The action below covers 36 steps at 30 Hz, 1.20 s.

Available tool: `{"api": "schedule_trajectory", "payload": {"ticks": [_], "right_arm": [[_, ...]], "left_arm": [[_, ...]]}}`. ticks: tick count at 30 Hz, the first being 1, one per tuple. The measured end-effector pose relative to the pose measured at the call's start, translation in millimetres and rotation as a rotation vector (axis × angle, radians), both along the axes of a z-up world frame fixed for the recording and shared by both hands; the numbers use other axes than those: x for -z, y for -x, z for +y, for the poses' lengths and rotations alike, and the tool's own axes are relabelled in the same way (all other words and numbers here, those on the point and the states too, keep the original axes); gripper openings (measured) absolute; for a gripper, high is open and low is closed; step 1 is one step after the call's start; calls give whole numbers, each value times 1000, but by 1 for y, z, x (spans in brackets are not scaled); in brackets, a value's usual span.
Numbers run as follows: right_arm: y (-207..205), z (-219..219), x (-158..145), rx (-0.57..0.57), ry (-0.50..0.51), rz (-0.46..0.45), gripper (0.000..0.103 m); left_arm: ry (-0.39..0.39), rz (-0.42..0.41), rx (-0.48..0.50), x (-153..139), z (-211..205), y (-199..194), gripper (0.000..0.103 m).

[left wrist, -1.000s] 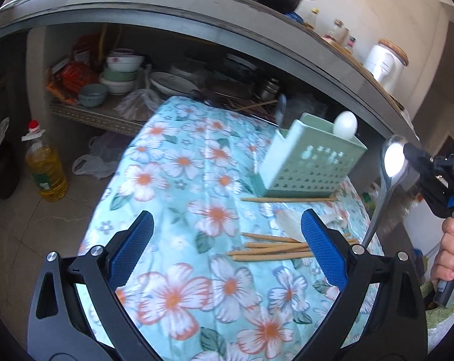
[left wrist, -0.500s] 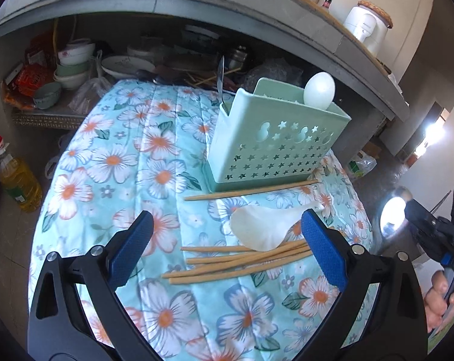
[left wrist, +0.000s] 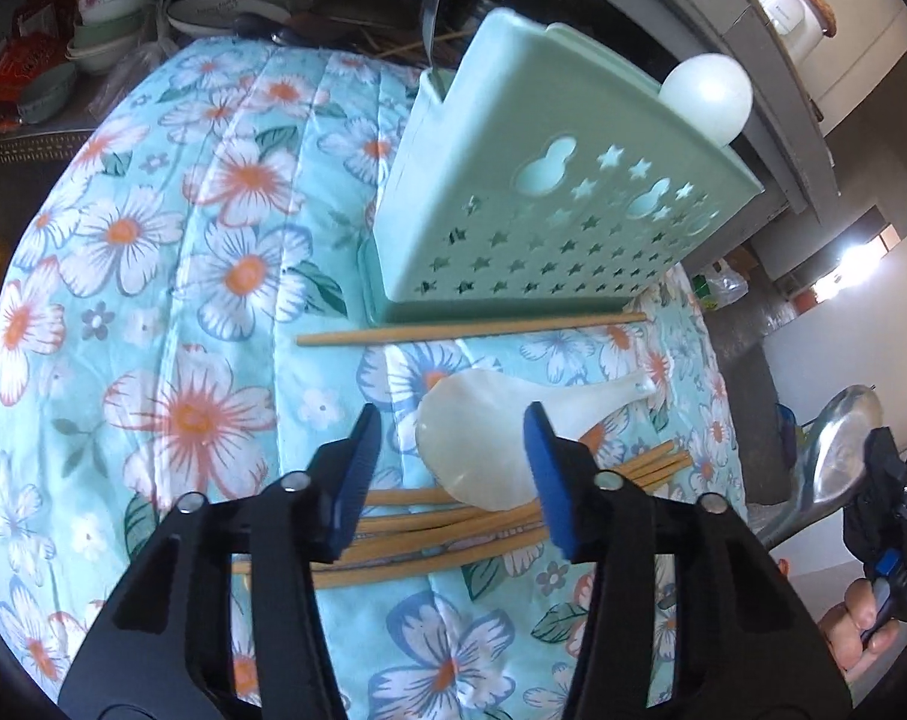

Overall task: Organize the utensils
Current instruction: 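Close the left tool on a cream spoon while the right tool holds the metal spoon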

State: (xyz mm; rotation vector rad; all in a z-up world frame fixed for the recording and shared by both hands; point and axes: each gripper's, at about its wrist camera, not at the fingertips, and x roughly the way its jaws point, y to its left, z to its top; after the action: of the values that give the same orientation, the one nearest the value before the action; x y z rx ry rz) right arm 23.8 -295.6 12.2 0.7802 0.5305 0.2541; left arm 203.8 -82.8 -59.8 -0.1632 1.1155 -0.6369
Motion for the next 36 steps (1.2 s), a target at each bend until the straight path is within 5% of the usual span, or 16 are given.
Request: {"api": "schedule_trajectory", "payload": {"ticks": [8, 13, 18, 21, 23, 36], "right_arm": [[-3, -6, 5, -6, -28, -9, 2], [-2, -11, 7, -3, -42, -10, 2], [-3, -12, 9, -4, -48, -8, 2], [-3, -13, 8, -3, -47, -8, 2], [-3, -14, 9, -1, -44, -9, 2], [-1, -21, 6, 16, -47, -6, 2]], "left_arm": [[-18, -5, -13, 5, -5, 0, 0], [10, -45, -52, -7, 5, -9, 0], [48, 23, -107, 2, 15, -21, 0], [84, 63, -110, 4, 23, -18, 26], [90, 69, -110, 3, 26, -14, 34], [100, 169, -47, 29, 12, -6, 34]]}}
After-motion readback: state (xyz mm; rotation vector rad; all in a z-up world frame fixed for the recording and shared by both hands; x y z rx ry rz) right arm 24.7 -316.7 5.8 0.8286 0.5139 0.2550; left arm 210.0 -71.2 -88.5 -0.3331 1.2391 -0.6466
